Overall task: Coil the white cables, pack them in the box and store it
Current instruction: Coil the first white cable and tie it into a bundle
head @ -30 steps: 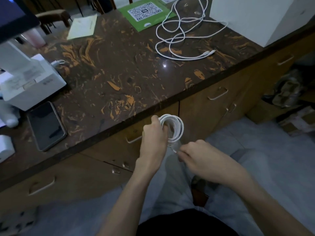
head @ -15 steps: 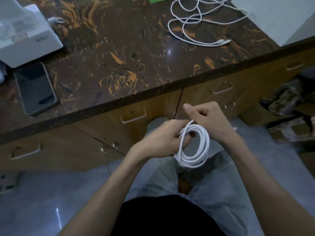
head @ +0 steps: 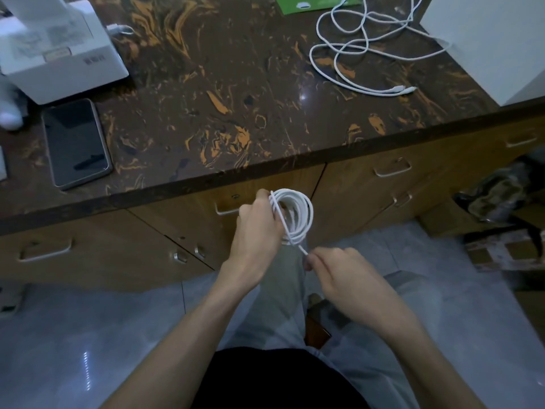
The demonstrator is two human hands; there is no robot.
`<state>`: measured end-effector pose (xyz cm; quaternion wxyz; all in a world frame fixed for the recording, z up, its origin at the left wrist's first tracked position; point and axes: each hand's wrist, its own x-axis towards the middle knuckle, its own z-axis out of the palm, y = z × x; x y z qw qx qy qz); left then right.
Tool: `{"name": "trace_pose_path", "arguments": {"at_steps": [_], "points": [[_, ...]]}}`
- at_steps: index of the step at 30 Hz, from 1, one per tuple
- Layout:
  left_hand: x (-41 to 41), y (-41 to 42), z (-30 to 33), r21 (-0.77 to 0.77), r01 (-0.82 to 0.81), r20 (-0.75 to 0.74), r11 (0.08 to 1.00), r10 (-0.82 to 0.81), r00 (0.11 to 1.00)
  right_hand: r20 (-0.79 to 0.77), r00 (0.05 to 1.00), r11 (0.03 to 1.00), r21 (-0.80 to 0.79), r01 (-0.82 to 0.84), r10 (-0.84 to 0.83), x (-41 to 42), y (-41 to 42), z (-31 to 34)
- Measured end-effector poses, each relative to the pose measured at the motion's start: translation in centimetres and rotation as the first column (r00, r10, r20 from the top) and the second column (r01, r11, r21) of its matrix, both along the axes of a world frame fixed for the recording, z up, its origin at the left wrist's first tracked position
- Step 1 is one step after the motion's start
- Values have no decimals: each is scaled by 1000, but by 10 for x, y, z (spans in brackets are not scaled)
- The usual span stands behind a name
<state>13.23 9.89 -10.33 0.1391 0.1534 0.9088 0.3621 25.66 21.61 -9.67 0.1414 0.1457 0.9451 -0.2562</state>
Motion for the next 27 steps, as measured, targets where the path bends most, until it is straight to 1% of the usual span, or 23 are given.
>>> {"name": "trace_pose_path", "arguments": {"at_steps": [1,2,3,4,5,6,7,8,9,10,11,13,14,15,16,17,18,20,22,23,25,26,27], "points": [[-2,-1,-1,-54,37,-31,998,-39,999,-69,998,1000,27,-13,15,1,2,9],[-3,-2,0,-95,86,-50,992,-91,995,-155,988,999,20,-26,29,0,5,17],[-3,-2,0,-115,136,-48,984,-142,989,-227,973,999,-24,-37,30,-2,8,27],[-2,-2,1,-112,187,-29,976,-191,981,-285,958,992,-119,-37,1,-5,11,35],[0,-1,3,-95,234,-4,967,-236,972,-304,951,968,-250,-24,-55,-8,12,41],[2,-1,3,-67,275,15,959,-275,961,-277,953,916,-400,0,-121,-12,13,44],[5,0,4,-30,308,22,951,-307,951,-222,958,832,-554,30,-182,-14,15,45],[8,0,4,12,337,17,941,-338,941,-168,958,740,-670,60,-230,-16,15,43],[11,0,3,53,361,6,931,-362,932,-141,952,682,-726,86,-270,-16,17,39],[13,-1,3,87,381,2,920,-383,924,-149,940,672,-733,104,-308,-16,18,34],[13,-1,1,119,394,9,911,-398,917,-193,920,709,-695,116,-340,-17,19,28],[12,-2,2,197,401,40,895,-416,909,-349,867,834,-536,128,-357,-20,17,18],[10,-2,5,237,396,46,887,-417,908,-436,835,889,-440,128,-336,-23,14,15],[6,-3,10,272,390,44,880,-416,908,-509,801,925,-352,139,-314,-27,10,13],[1,-3,15,309,388,41,868,-420,907,-557,769,937,-310,159,-315,-33,7,14],[-4,-3,21,348,384,45,856,-424,905,-577,743,929,-328,171,-340,-41,6,16],[-11,-4,27,386,371,56,844,-423,904,-574,728,906,-394,154,-374,-50,4,21],[-27,-6,36,456,326,62,828,-395,917,-575,721,857,-513,51,-386,-71,3,30],[-47,-10,42,540,283,80,793,-383,920,-605,684,816,-578,-26,-407,-94,1,37],[-57,-13,44,589,256,112,766,-392,913,-597,658,773,-634,-34,-460,-107,1,38],[-75,-22,50,669,181,197,721,-407,892,-530,620,663,-748,-21,-579,-132,0,40],[-83,-26,50,674,154,223,722,-398,890,-494,604,622,-783,5,-626,-144,-1,39],[-92,-28,49,650,154,215,744,-374,902,-466,589,597,-801,36,-660,-155,-1,38]]}}
